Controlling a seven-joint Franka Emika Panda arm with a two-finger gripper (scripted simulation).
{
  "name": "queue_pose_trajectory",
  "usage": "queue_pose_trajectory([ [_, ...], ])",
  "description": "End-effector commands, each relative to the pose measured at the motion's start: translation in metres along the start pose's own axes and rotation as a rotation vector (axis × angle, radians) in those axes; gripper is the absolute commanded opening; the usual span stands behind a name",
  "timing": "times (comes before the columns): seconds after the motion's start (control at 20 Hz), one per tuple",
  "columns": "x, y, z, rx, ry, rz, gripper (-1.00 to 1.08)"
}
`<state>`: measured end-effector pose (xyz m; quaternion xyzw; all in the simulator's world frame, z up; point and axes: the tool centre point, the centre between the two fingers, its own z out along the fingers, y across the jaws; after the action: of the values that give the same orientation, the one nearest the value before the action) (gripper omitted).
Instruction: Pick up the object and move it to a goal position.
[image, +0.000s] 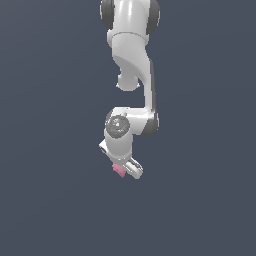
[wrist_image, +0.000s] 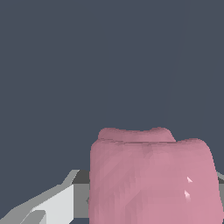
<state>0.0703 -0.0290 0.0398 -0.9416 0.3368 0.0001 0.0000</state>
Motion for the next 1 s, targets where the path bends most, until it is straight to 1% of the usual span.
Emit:
queue_pose_trajectory([
  [0.0,0.000,0.000,0.000,0.000,0.000,0.000,-1.00],
  [0.25,-0.001,0.001,-0.001,0.000,0.000,-0.001,-1.00],
  [0.5,-0.003,0.008,-0.010,0.000,0.000,-0.001,-1.00],
  [0.75,-0.008,0.022,-0.026,0.001,0.000,0.000,-1.00],
  [0.95,-0.013,0.039,-0.046,0.001,-0.001,0.000,-1.00],
])
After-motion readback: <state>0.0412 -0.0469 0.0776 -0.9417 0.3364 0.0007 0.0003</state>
